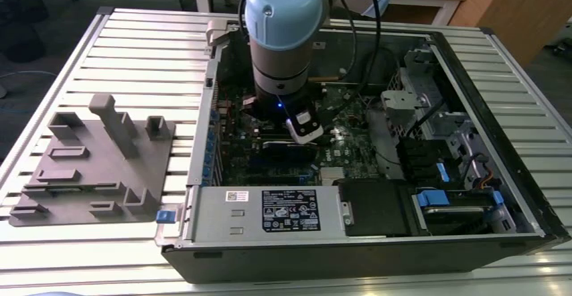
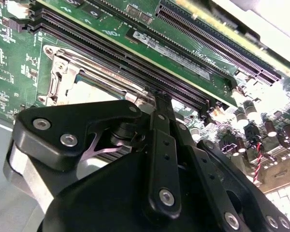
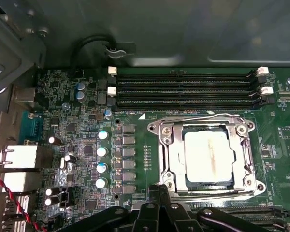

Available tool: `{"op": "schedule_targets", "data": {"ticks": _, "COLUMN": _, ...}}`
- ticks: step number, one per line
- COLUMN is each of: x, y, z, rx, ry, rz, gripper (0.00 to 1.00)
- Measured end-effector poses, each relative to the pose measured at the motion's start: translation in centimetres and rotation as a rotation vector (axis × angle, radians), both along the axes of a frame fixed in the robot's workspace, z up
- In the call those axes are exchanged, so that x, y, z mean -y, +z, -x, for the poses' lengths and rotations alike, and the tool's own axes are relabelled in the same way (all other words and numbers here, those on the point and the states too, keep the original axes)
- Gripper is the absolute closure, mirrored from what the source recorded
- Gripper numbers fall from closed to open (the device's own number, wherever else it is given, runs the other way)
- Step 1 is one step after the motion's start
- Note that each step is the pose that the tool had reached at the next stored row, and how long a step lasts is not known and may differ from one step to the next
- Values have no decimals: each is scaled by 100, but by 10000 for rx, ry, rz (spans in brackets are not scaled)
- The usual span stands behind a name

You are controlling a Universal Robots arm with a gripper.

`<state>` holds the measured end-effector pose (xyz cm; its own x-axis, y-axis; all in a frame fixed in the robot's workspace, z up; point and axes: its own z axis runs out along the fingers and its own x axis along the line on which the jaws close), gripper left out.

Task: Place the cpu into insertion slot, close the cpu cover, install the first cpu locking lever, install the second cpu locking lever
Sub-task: 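Install the second cpu locking lever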

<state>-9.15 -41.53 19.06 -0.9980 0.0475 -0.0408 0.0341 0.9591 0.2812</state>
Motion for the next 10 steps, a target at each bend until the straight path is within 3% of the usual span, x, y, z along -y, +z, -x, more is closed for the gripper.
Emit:
{"op": "schedule_targets", "data": {"ticks": 1, "x": -1, "y": -1, "z": 1, "rx": 2, "ry": -1, "rz": 14, "gripper": 89}}
{"op": "schedule_targets", "data": {"ticks": 6, "x": 0, "y": -8, "z": 14, "rx": 12, "ry": -2, "rz": 213, "gripper": 89}}
{"op": "schedule_targets", "data": {"ticks": 10, "x": -5, "y": -9, "z": 15, "rx": 17, "ry": -2, "rz": 219, "gripper": 89}}
